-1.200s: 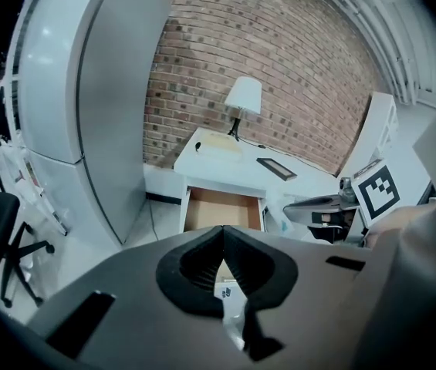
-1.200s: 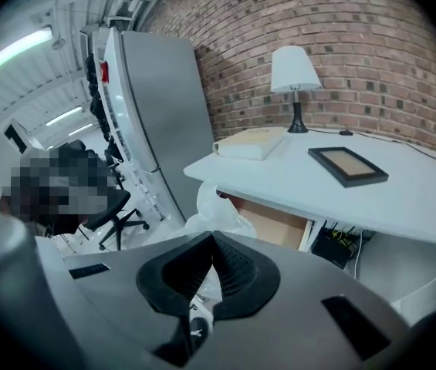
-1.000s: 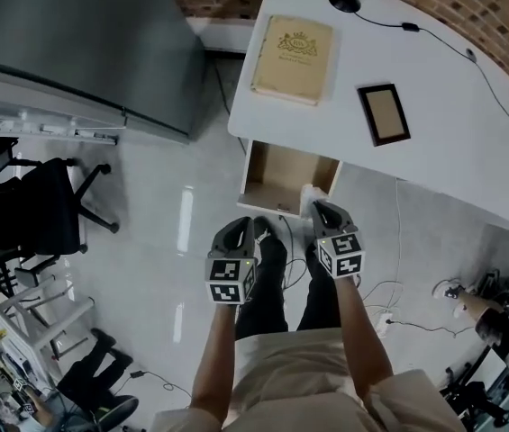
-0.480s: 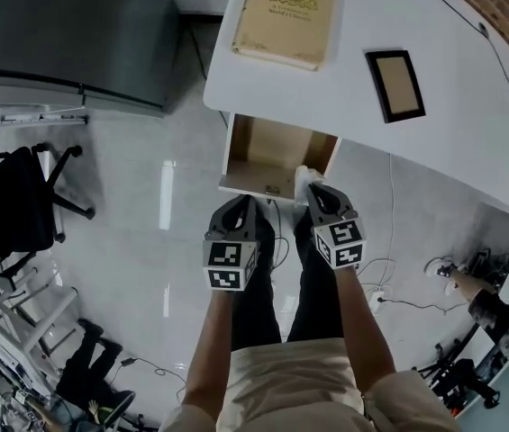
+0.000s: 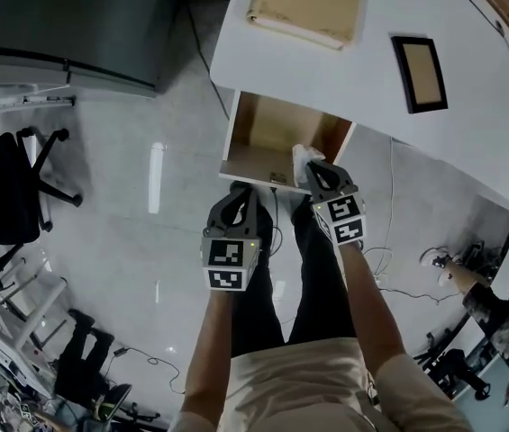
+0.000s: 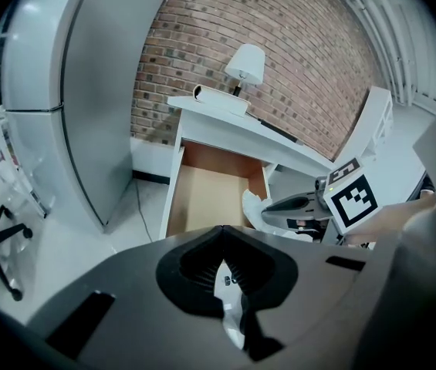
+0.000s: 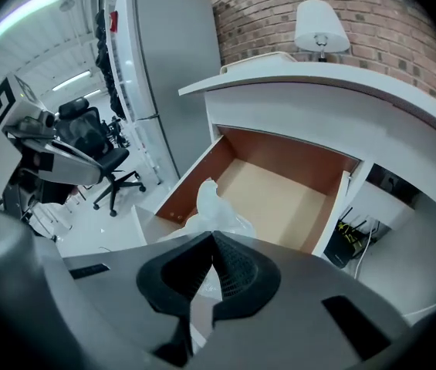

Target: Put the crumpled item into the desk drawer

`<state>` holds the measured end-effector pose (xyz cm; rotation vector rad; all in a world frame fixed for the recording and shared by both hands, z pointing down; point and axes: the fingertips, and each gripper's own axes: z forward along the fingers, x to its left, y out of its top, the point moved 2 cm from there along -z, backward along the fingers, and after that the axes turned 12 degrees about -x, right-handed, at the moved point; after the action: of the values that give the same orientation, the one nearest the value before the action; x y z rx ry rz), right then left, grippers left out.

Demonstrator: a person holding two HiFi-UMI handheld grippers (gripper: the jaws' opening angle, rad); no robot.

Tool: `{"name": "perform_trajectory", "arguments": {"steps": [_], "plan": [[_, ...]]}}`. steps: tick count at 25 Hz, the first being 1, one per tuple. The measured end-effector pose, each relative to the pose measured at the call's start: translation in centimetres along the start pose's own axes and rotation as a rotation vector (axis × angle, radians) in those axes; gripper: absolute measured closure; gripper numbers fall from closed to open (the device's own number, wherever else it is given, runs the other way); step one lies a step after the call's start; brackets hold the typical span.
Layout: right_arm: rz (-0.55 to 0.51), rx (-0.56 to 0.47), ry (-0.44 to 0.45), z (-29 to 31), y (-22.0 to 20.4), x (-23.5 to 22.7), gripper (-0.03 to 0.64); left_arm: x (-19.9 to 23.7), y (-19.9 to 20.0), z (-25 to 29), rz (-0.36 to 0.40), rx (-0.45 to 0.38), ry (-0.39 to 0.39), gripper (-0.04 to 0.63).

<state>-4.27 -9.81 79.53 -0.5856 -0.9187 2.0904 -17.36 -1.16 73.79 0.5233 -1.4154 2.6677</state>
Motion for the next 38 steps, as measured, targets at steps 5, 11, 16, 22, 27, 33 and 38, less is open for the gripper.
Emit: {"name": "perform_trajectory", "arguments": {"steps": [5,11,16,22,27,33,38], "plan": [[-0.028,0.029,0.008,3.0,-0.7,-0.2,0.591,1.3,-0.9,0.4,-0.031,-0.007,0.025,0.58],[-0.092,0.072,0.049,6.3,-0.9,0.1,0.591,1.9,-1.4,0.5,-0.059,-0.013,0.031,0.58],[-0.147,0.125,0.066,8.2,-1.7,-0.4,0.591,2.4,-1.3,0.7,-0.054,-0.005,0.021,0.58],[-0.172,0.169,0.08,9.7,-2.3,-0.2,0.589,2.8,-1.6,1.1,-0.062,0.003,0.023,0.58],[-0.085,0.175,0.06,10.8,-2.6,0.0,0.589,2.7,-1.5,1.6,-0.051,0.0,0.013,0.58],[0.041,0.168,0.007,10.7,-3.2,-0.6,0.589,2.7,-1.7,1.8,-0.054,0.005,0.009,0.58],[0.048,0.166,0.001,11.0,-3.3,-0.5,0.589,1.9,-2.0,2.6,-0.061,0.02,-0.001,0.58]]}}
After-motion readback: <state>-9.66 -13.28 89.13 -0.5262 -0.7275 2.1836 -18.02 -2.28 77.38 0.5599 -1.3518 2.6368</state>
